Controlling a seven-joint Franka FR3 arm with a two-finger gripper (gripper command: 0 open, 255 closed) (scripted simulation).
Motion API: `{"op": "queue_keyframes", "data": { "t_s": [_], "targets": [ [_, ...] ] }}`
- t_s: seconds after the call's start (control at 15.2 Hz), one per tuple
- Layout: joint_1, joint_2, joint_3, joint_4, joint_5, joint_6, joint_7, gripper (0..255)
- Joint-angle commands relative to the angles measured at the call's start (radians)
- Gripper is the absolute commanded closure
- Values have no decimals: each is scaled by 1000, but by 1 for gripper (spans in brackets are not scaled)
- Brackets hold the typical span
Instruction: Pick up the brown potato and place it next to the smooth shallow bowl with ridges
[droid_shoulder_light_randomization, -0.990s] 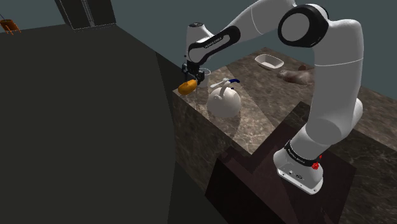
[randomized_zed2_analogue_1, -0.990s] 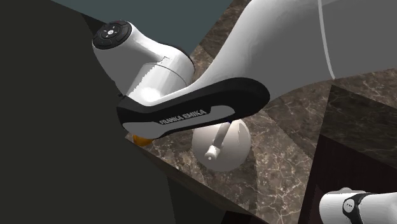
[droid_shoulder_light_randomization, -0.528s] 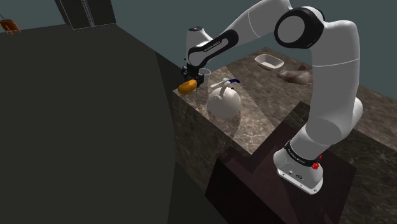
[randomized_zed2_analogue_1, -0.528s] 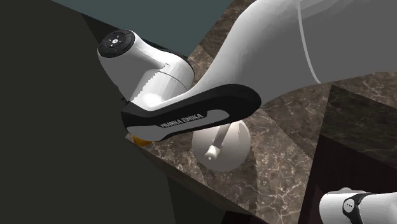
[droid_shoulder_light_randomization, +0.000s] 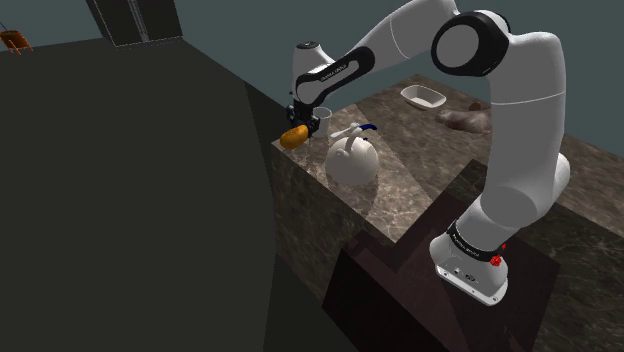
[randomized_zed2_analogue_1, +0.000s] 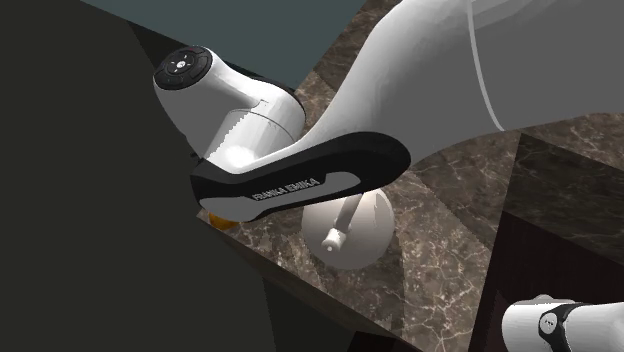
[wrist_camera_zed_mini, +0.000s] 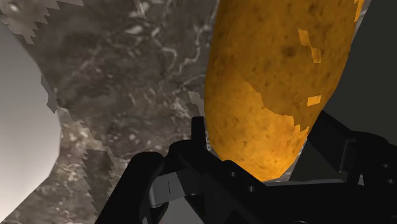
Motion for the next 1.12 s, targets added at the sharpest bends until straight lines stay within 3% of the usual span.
{"op": "queue_keyframes", "data": {
  "t_s": [0.0,0.26,1.06],
  "targets": [
    [0,1,0,0,0,0,0,255],
    [0,0,0,0,0,0,0,255],
    [-10,-91,17,28,27,-118,-22,255]
  ]
}}
